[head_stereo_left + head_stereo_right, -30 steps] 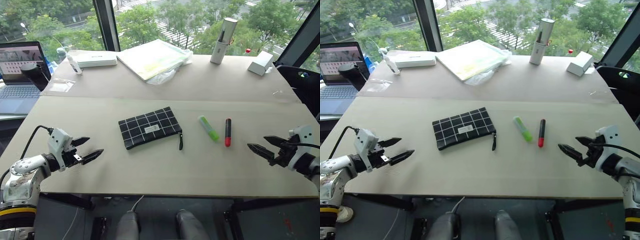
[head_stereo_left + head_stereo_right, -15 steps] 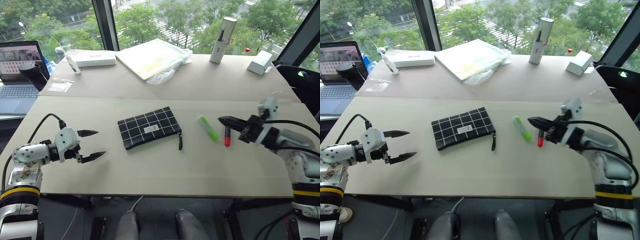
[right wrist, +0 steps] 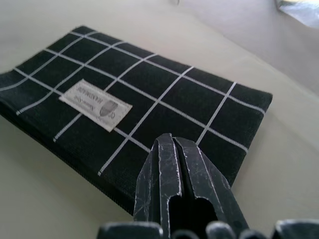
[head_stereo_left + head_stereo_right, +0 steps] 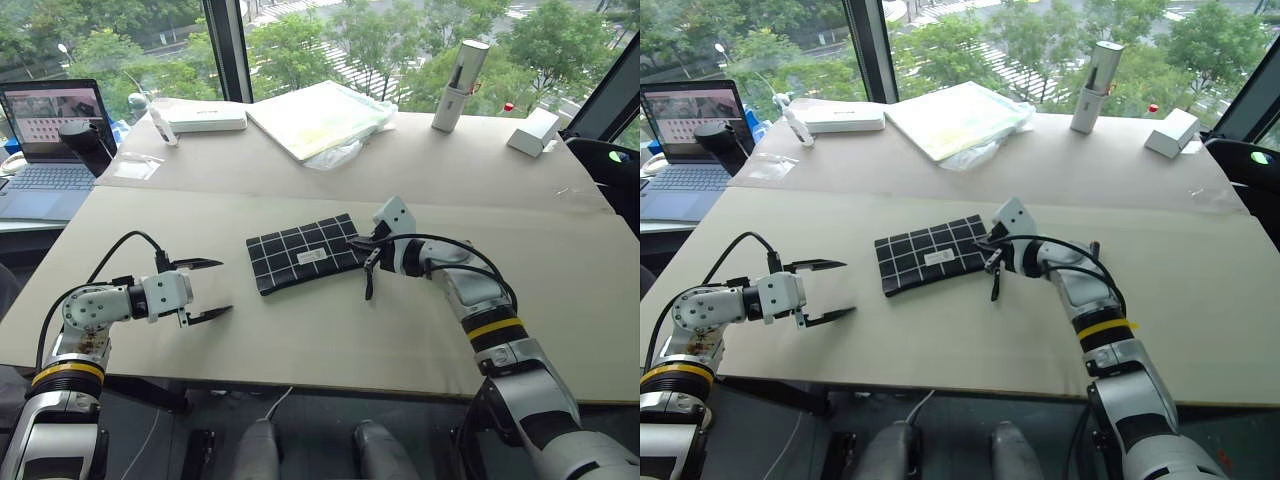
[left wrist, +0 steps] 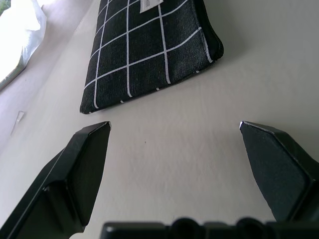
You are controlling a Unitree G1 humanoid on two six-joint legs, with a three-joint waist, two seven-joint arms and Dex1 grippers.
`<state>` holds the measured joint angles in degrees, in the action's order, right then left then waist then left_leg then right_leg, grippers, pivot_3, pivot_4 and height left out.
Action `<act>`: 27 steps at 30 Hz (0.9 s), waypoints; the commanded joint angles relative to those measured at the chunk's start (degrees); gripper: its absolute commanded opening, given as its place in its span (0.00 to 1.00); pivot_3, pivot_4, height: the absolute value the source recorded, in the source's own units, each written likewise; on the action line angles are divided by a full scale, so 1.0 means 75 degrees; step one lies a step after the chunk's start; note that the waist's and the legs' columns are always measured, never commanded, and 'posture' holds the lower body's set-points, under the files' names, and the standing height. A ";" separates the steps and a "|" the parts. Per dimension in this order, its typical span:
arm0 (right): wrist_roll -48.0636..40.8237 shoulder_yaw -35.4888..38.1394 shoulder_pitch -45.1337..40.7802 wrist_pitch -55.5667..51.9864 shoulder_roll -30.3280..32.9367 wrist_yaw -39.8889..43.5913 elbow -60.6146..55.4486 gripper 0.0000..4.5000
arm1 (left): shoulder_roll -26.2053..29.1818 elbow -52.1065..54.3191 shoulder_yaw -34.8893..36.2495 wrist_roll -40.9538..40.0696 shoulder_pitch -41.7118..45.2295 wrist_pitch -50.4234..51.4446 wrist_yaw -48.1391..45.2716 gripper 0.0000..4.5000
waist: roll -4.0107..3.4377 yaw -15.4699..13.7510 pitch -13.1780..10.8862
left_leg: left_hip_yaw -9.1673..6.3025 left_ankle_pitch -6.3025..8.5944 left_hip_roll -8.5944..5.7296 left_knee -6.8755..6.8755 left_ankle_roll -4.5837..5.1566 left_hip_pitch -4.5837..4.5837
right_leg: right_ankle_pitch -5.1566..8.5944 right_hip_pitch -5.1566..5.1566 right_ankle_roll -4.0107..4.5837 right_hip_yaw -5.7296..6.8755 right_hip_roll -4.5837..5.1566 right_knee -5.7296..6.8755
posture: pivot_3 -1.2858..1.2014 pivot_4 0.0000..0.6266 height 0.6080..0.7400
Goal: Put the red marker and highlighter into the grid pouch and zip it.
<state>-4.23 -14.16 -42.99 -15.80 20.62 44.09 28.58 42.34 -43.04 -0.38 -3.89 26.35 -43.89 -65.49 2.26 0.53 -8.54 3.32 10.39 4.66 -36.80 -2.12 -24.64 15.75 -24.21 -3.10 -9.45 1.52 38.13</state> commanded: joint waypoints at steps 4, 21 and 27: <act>0.1530 -0.0722 -0.0423 0.1247 0.0205 -0.0535 0.1037 0.01 | -0.0302 -0.0471 -0.0564 0.0643 0.0307 -0.0453 0.0360 1.00 | -0.0018 -0.0019 0.0018 | -0.0002 0.0000 0.0000 -0.0003 0.0000 0.0012 | 0.0000 0.0014 -0.0001 0.0003 0.0000 -0.0001 | 0.52 0.24 0.97; 0.1745 -0.0490 -0.0573 0.1992 0.0119 -0.0415 0.1430 0.01 | -0.1102 -0.2189 -0.1532 0.2040 0.2126 -0.1950 0.1956 1.00 | -0.0015 -0.0083 0.0038 | -0.0007 0.0000 -0.0001 -0.0012 0.0000 0.0014 | 0.0000 0.0024 -0.0001 0.0004 -0.0001 -0.0002 | 0.52 0.24 0.97; 0.1762 -0.0445 -0.0568 0.1992 0.0079 -0.0424 0.1437 0.00 | -0.1282 -0.2345 -0.1693 0.2087 0.2268 -0.2178 0.2033 0.94 | -0.0015 -0.0077 0.0037 | -0.0007 0.0000 -0.0001 -0.0011 0.0000 0.0011 | 0.0000 0.0020 -0.0001 0.0004 -0.0001 -0.0003 | 0.52 0.24 0.97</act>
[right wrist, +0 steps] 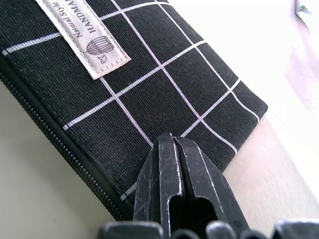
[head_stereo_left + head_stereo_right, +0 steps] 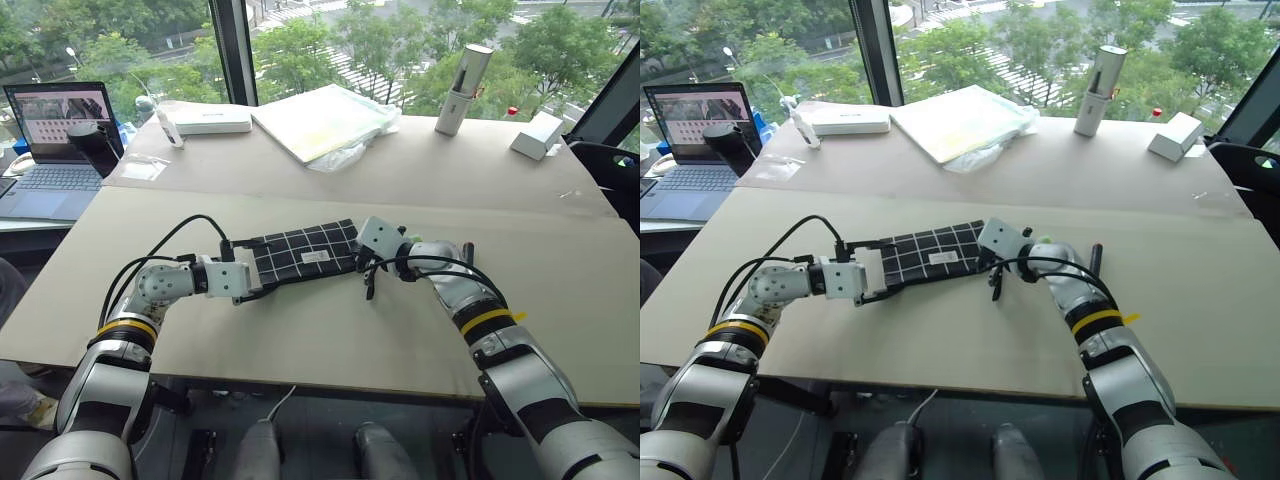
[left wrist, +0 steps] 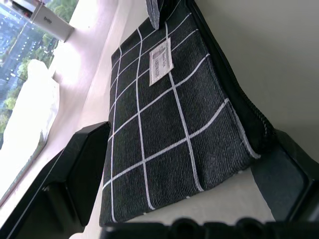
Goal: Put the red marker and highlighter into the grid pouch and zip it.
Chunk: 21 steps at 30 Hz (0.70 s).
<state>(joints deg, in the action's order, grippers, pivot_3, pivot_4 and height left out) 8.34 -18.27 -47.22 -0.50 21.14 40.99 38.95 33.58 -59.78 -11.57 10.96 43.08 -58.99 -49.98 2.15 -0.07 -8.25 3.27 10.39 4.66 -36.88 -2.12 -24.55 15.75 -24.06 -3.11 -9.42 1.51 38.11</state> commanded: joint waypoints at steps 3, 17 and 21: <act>0.0078 0.0128 0.0001 -0.0052 -0.0007 -0.0008 0.0058 0.00 | -0.0152 -0.0110 -0.0236 0.0043 0.0034 -0.0209 -0.0088 0.74 | 0.0000 0.0007 0.0000 | 0.0000 0.0000 0.0000 0.0000 0.0000 -0.0003 | 0.0000 -0.0002 0.0000 0.0000 0.0000 0.0000 | 0.52 0.24 0.97; -0.0296 0.0674 -0.0114 -0.0423 -0.0200 -0.0264 0.0167 0.07 | -0.0268 -0.0059 -0.0193 -0.0402 0.0064 0.0172 -0.0679 0.00 | 0.0000 0.0088 0.0000 | -0.0002 0.0000 0.0000 0.0004 0.0000 -0.0010 | 0.0000 -0.0008 -0.0001 0.0000 -0.0001 -0.0003 | 0.52 0.24 0.97; -0.1567 0.1726 -0.0242 -0.1353 -0.0413 0.0227 -0.0352 0.33 | -0.0294 0.0090 -0.0091 -0.0603 0.0028 0.0691 -0.0902 0.00 | 0.0000 0.0089 -0.0001 | -0.0004 0.0000 0.0000 0.0005 0.0000 -0.0011 | 0.0000 -0.0007 -0.0001 0.0001 0.0000 -0.0003 | 0.52 0.24 0.97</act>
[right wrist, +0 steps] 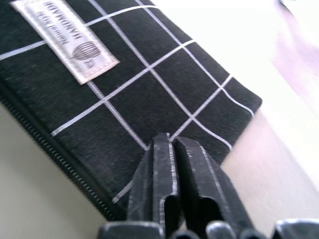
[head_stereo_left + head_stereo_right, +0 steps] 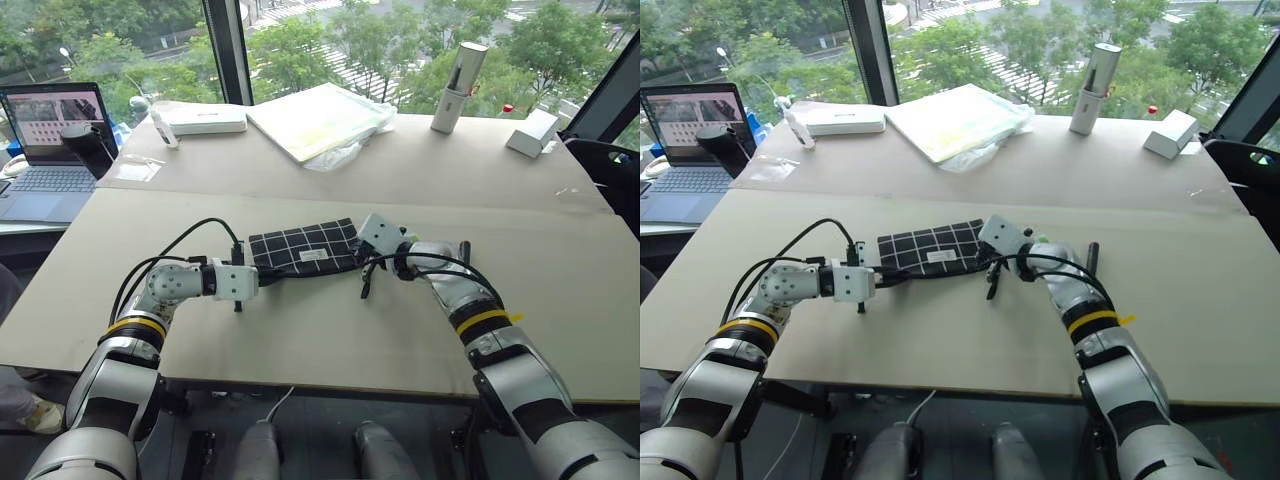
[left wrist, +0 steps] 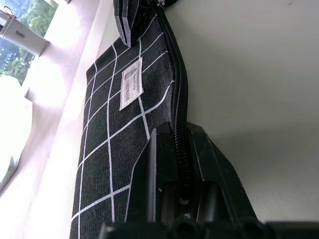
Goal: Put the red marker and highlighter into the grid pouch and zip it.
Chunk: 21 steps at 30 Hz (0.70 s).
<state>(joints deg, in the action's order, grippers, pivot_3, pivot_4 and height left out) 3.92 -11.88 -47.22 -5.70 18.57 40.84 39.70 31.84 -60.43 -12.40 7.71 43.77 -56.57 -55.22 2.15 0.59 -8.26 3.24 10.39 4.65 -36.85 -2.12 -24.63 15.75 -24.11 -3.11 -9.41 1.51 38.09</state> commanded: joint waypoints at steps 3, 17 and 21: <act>-0.2044 0.1649 -0.0305 -0.1829 0.0064 0.0694 -0.1225 0.57 | 0.0008 0.0271 0.0016 -0.0215 -0.0205 0.0576 -0.0314 0.00 | -0.0006 0.0022 -0.0004 | -0.0001 0.0000 0.0000 0.0000 0.0000 -0.0006 | 0.0000 -0.0005 0.0000 0.0000 -0.0001 0.0001 | 0.52 0.24 0.97; -0.2528 0.1116 0.2405 -0.4910 0.0497 -0.0212 -0.5651 0.64 | -0.0006 0.0776 0.0148 -0.0160 -0.0768 0.1078 0.0079 0.00 | -0.0024 0.0070 0.0000 | -0.0012 0.0005 0.0000 0.0008 0.0007 -0.0003 | 0.0007 -0.0009 0.0001 0.0003 -0.0006 0.0005 | 0.52 0.24 0.97; -0.2154 0.0971 0.2418 -0.4731 0.0212 -0.0859 -0.5482 0.64 | -0.0197 0.0980 0.0242 -0.0395 -0.0778 0.1337 0.0069 0.00 | -0.0025 -0.0006 0.0001 | -0.0015 0.0004 -0.0004 0.0005 0.0004 -0.0006 | 0.0009 -0.0002 -0.0002 0.0006 -0.0002 0.0001 | 0.52 0.24 0.97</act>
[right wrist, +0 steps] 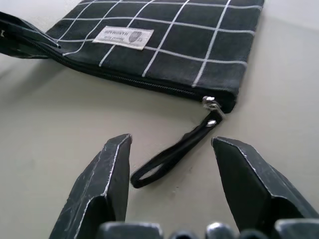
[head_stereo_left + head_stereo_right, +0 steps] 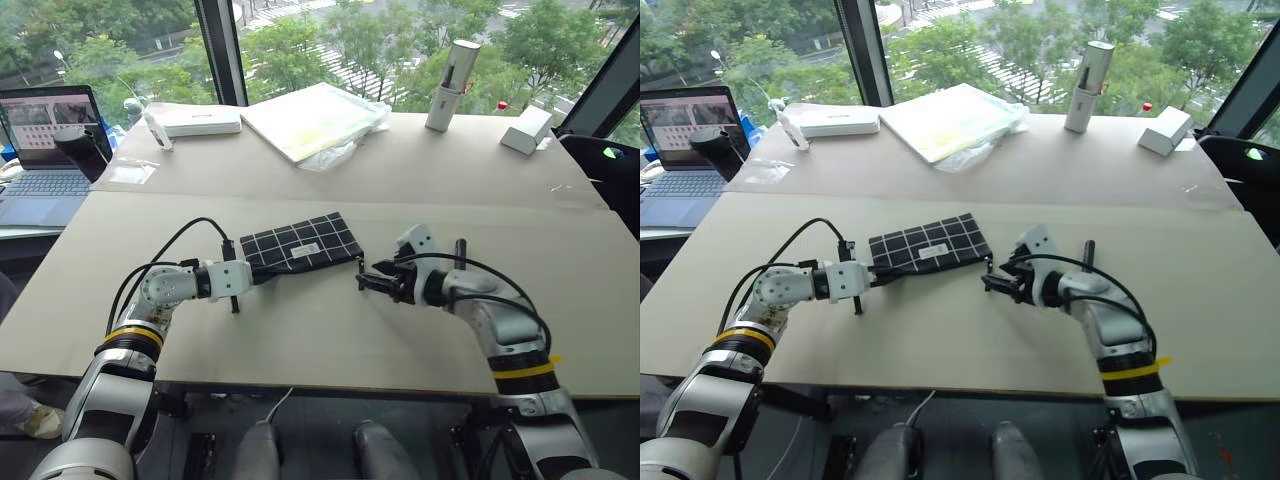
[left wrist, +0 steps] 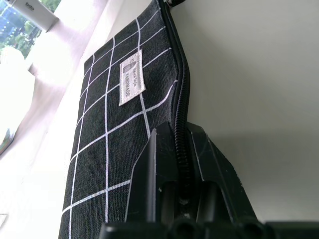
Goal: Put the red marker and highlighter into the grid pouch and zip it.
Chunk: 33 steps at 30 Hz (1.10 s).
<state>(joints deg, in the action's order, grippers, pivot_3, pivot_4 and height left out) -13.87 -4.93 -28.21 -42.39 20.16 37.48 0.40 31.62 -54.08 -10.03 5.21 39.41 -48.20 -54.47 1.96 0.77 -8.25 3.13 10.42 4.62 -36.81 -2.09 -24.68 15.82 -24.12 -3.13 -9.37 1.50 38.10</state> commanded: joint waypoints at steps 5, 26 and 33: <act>0.0404 -0.0019 -0.0284 0.0404 -0.0003 -0.0646 0.0077 0.64 | -0.0316 0.0486 0.0044 -0.0372 -0.0237 0.0558 -0.0134 0.00 | 0.0000 -0.0056 0.0000 | 0.0000 0.0000 -0.0004 -0.0001 0.0000 -0.0008 | 0.0001 -0.0005 -0.0003 0.0002 0.0006 -0.0008 | 0.52 0.24 0.97; 0.0707 0.0261 -0.0868 0.1409 0.0240 -0.0783 0.1476 0.64 | -0.0596 0.2339 0.0617 -0.1230 -0.0607 0.2385 0.0059 0.00 | 0.0003 0.0029 -0.0003 | -0.0014 0.0000 -0.0003 0.0002 0.0001 -0.0014 | 0.0001 -0.0009 -0.0002 0.0006 0.0001 -0.0008 | 0.52 0.24 0.97; 0.0695 0.0322 -0.0833 0.1388 0.0075 -0.0819 0.1559 0.64 | -0.0648 0.2888 0.0661 -0.1355 -0.0651 0.2896 0.0098 0.00 | 0.0003 0.0034 -0.0004 | -0.0016 0.0000 -0.0003 0.0002 0.0001 -0.0015 | 0.0001 -0.0009 -0.0002 0.0007 0.0001 -0.0009 | 0.52 0.24 0.97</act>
<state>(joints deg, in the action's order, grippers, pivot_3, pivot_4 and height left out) -8.09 -3.71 -33.44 -32.78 20.80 31.76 12.93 26.82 -34.81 -6.08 -3.74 34.42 -27.10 -54.40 1.98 1.02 -8.28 3.01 10.42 4.60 -36.80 -2.08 -24.79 15.82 -24.20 -3.15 -9.31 1.50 38.03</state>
